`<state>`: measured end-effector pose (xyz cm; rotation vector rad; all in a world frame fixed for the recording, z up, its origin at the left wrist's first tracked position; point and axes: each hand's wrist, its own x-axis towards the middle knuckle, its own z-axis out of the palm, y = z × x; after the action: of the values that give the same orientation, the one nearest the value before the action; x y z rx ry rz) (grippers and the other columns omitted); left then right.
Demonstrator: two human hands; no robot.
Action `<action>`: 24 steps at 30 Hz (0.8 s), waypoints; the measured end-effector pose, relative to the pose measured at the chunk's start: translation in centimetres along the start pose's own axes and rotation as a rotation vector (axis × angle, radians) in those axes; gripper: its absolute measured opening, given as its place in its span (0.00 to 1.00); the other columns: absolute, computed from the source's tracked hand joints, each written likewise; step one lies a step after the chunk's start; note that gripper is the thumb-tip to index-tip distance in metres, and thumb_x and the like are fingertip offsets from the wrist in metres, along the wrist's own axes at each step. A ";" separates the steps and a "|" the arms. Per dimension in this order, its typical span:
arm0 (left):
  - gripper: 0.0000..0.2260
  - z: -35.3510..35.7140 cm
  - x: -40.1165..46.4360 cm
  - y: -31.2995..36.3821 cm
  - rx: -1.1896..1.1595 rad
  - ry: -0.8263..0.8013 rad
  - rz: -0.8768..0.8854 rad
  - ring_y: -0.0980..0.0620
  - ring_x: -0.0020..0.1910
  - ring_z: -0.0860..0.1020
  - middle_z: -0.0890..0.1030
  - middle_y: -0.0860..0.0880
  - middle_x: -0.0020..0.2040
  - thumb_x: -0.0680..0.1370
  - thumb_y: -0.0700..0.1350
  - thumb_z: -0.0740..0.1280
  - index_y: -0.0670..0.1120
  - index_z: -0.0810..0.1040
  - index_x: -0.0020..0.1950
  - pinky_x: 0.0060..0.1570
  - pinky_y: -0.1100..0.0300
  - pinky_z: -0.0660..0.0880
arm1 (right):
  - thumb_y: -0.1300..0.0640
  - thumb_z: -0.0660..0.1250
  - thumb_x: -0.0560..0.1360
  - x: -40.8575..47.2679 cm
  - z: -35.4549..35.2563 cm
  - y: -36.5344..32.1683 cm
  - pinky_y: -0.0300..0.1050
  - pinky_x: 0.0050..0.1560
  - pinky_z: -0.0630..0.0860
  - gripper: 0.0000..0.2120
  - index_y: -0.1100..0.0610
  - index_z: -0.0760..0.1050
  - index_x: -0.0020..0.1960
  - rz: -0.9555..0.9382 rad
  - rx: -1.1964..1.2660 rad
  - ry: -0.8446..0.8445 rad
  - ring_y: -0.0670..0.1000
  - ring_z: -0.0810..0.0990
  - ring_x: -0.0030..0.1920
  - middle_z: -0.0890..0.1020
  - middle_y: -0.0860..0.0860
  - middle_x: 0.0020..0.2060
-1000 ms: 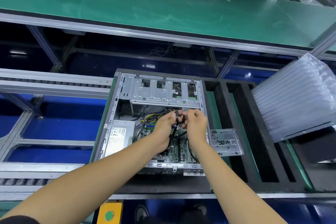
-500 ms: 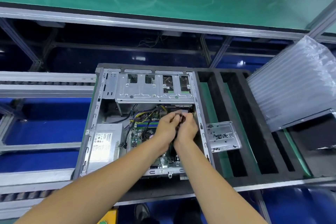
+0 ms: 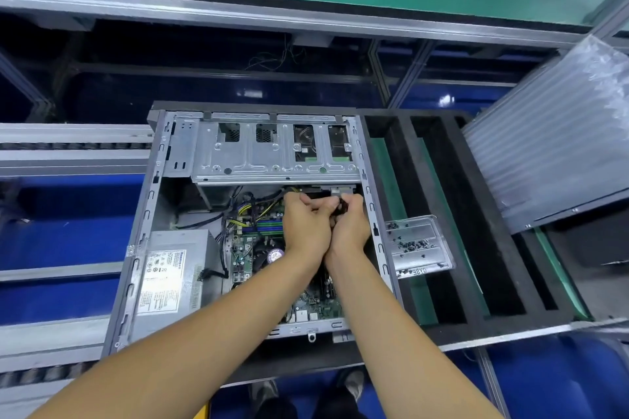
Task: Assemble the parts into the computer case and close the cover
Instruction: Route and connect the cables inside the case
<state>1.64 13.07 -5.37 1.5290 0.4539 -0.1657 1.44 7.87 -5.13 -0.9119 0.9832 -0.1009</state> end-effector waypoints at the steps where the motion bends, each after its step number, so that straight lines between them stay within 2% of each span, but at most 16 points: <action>1: 0.17 0.0 0.1 -0.1 0.005 0.001 0.004 0.43 0.44 0.84 0.85 0.45 0.45 0.75 0.42 0.75 0.50 0.65 0.45 0.49 0.41 0.81 | 0.53 0.66 0.75 0.0 0.0 0.0 0.42 0.31 0.71 0.09 0.59 0.77 0.46 -0.005 0.000 0.004 0.49 0.74 0.30 0.78 0.56 0.39; 4: 0.17 -0.1 0.3 -0.4 -0.012 -0.004 0.007 0.46 0.44 0.85 0.86 0.47 0.45 0.75 0.44 0.76 0.50 0.65 0.46 0.49 0.41 0.81 | 0.53 0.67 0.75 0.3 0.0 0.3 0.44 0.33 0.71 0.08 0.58 0.77 0.43 -0.030 -0.006 0.017 0.48 0.73 0.30 0.77 0.52 0.34; 8: 0.18 0.0 0.4 -0.4 -0.080 -0.019 -0.025 0.53 0.44 0.85 0.86 0.51 0.44 0.75 0.43 0.76 0.50 0.66 0.49 0.50 0.49 0.81 | 0.53 0.67 0.75 0.4 0.0 0.3 0.43 0.32 0.71 0.09 0.56 0.76 0.38 -0.046 0.004 0.027 0.45 0.73 0.26 0.76 0.48 0.29; 14: 0.17 0.0 0.0 0.0 -0.254 -0.088 -0.071 0.62 0.36 0.82 0.86 0.51 0.40 0.77 0.37 0.74 0.46 0.65 0.53 0.33 0.70 0.76 | 0.53 0.67 0.75 0.4 0.1 0.3 0.45 0.34 0.70 0.11 0.54 0.76 0.35 -0.057 0.016 0.035 0.47 0.73 0.29 0.76 0.47 0.28; 17: 0.16 0.0 0.0 0.1 -0.273 -0.109 -0.073 0.61 0.36 0.83 0.86 0.53 0.37 0.77 0.36 0.72 0.43 0.65 0.54 0.34 0.69 0.76 | 0.53 0.67 0.75 0.3 0.1 0.2 0.45 0.35 0.71 0.10 0.55 0.76 0.38 -0.042 0.007 0.043 0.48 0.73 0.32 0.76 0.49 0.31; 19: 0.16 0.0 0.0 0.2 -0.270 -0.112 -0.065 0.60 0.36 0.82 0.86 0.53 0.37 0.77 0.36 0.72 0.44 0.65 0.53 0.34 0.69 0.76 | 0.52 0.67 0.75 0.2 0.1 0.1 0.43 0.33 0.72 0.09 0.55 0.77 0.39 -0.032 0.007 0.038 0.47 0.74 0.30 0.77 0.48 0.30; 22: 0.16 -0.1 -0.1 0.2 -0.284 -0.101 -0.056 0.59 0.38 0.83 0.86 0.51 0.39 0.77 0.36 0.73 0.46 0.64 0.51 0.35 0.69 0.76 | 0.52 0.67 0.75 0.0 0.1 0.0 0.38 0.27 0.71 0.10 0.54 0.77 0.36 -0.021 0.006 0.026 0.45 0.74 0.25 0.76 0.47 0.27; 24: 0.17 -0.1 -0.1 0.3 -0.286 -0.097 -0.046 0.58 0.39 0.83 0.87 0.48 0.42 0.77 0.36 0.73 0.46 0.64 0.50 0.35 0.69 0.76 | 0.52 0.66 0.75 -0.1 0.2 0.0 0.39 0.27 0.71 0.11 0.54 0.77 0.36 -0.024 0.008 0.021 0.45 0.74 0.25 0.76 0.46 0.27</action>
<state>1.61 13.13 -5.06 1.2260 0.4164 -0.2005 1.49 8.01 -4.97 -0.9170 0.9904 -0.1348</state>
